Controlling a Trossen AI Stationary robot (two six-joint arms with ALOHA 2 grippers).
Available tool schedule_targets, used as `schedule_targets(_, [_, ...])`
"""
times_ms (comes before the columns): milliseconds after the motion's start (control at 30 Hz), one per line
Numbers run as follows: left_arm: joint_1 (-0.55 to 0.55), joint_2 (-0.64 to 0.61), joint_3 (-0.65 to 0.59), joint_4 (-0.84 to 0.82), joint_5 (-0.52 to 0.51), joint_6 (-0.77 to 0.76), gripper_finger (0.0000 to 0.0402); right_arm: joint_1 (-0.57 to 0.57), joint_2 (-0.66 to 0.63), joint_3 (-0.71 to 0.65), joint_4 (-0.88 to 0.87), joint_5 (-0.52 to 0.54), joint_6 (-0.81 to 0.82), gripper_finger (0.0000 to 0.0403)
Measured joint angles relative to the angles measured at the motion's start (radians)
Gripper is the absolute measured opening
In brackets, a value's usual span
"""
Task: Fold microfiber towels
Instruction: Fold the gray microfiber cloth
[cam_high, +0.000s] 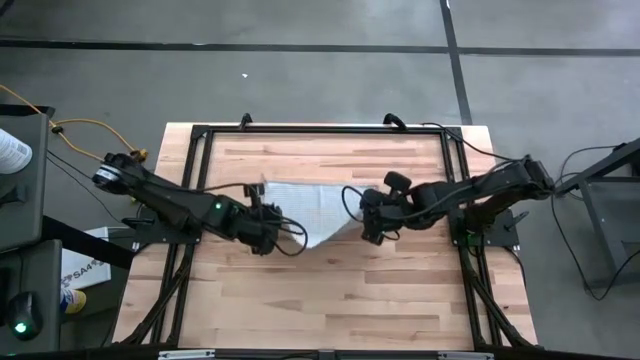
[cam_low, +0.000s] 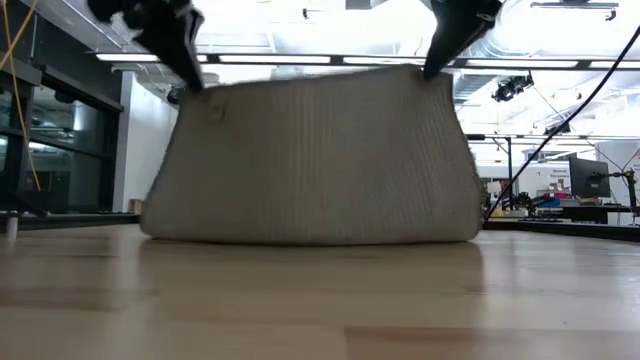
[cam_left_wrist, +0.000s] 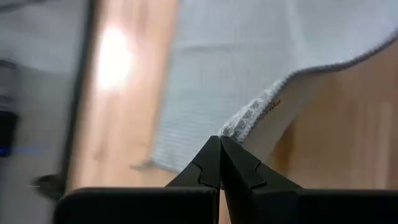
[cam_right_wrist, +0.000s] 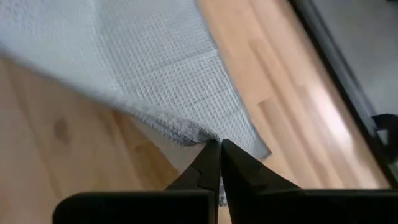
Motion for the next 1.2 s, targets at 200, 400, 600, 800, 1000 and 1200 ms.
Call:
schedule_targets(200, [-0.036, 0.000, -0.149, 0.162, 0.056, -0.065, 0.0000, 0.065, 0.020, 0.000, -0.008, -0.045, 0.052, 0.0003])
schedule_targets(400, [-0.130, 0.000, -0.208, 0.227, 0.062, -0.163, 0.0000, 0.134, 0.045, -0.052, 0.037, -0.071, 0.111, 0.0003])
schedule_targets(600, [-0.219, 0.000, -0.209, 0.253, 0.068, -0.231, 0.0000, 0.184, 0.069, -0.127, 0.123, -0.108, 0.184, 0.0003])
schedule_targets(800, [-0.267, 0.000, -0.209, 0.253, 0.101, -0.273, 0.0000, 0.228, 0.078, -0.150, 0.188, -0.191, 0.208, 0.0003])
schedule_targets(1000, [-0.265, 0.036, -0.210, 0.260, 0.153, -0.297, 0.0000, 0.253, 0.094, -0.149, 0.223, -0.251, 0.214, 0.0003])
schedule_targets(1200, [-0.266, 0.151, -0.211, 0.328, 0.256, -0.291, 0.0000, 0.274, 0.164, -0.149, 0.264, -0.299, 0.227, 0.0003])
